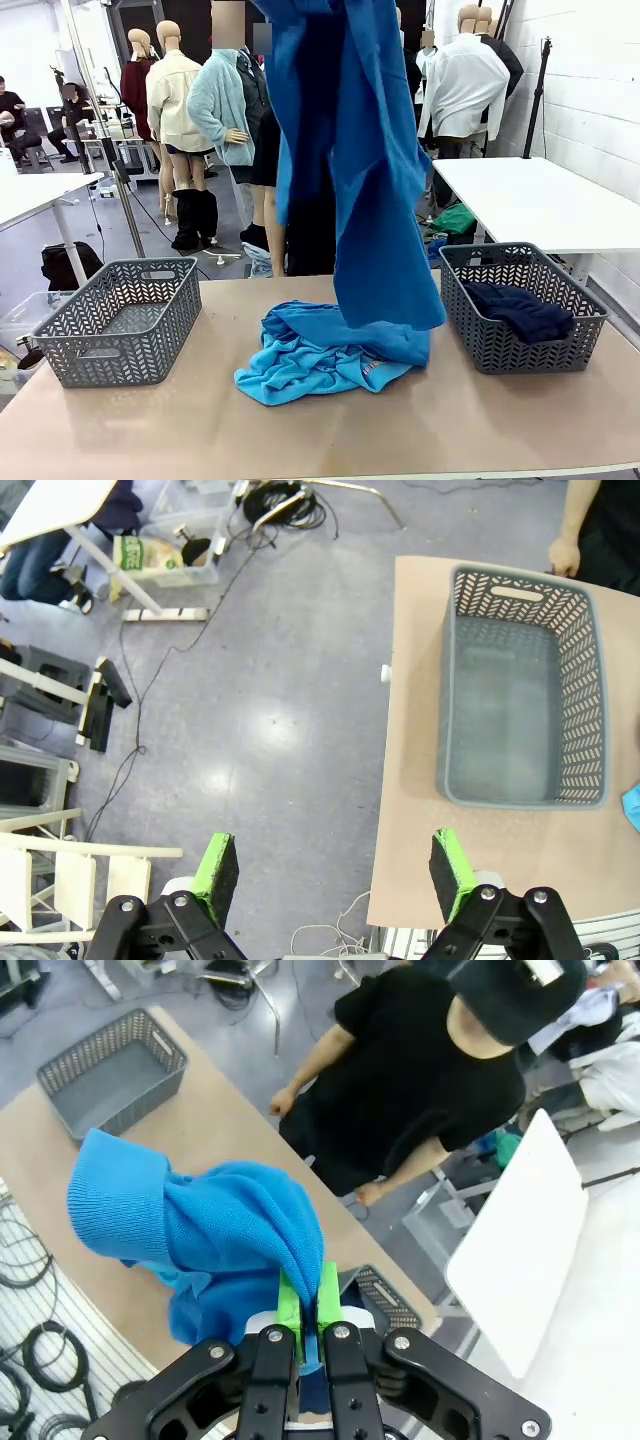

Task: Sort the tops and bottoms.
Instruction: Sort the clothes according to human instructions.

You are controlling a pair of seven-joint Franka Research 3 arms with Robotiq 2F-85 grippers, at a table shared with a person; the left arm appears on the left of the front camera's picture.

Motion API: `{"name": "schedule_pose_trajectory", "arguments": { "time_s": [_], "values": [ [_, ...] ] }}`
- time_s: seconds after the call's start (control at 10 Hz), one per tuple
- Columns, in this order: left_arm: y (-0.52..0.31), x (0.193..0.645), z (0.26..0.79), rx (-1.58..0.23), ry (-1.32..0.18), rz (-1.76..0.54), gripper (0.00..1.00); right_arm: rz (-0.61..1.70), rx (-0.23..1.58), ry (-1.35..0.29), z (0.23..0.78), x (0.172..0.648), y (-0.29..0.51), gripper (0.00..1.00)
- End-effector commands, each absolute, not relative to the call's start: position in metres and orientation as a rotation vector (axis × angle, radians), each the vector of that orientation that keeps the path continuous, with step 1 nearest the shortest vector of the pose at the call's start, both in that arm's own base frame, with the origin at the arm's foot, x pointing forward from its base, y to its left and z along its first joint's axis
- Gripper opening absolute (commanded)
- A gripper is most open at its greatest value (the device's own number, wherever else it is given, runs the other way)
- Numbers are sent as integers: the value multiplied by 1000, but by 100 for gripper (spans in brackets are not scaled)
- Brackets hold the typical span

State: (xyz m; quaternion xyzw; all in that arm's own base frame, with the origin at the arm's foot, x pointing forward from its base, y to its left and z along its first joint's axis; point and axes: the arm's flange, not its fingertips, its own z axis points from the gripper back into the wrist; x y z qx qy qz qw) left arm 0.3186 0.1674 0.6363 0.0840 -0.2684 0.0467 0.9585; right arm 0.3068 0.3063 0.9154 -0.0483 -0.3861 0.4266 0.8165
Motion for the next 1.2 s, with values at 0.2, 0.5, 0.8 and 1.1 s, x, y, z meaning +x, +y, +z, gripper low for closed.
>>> {"name": "schedule_pose_trajectory", "arguments": {
  "time_s": [0.2,0.5,0.8,1.1],
  "values": [
    [169,319,637,169,-550,100,100,910,-103,-823,915,307,306,0],
    [169,319,637,169,-550,100,100,910,-103,-823,915,307,306,0],
    [169,319,637,169,-550,100,100,910,-103,-823,915,307,306,0],
    [169,319,637,169,-550,100,100,910,-103,-823,915,307,306,0]
  ]
}}
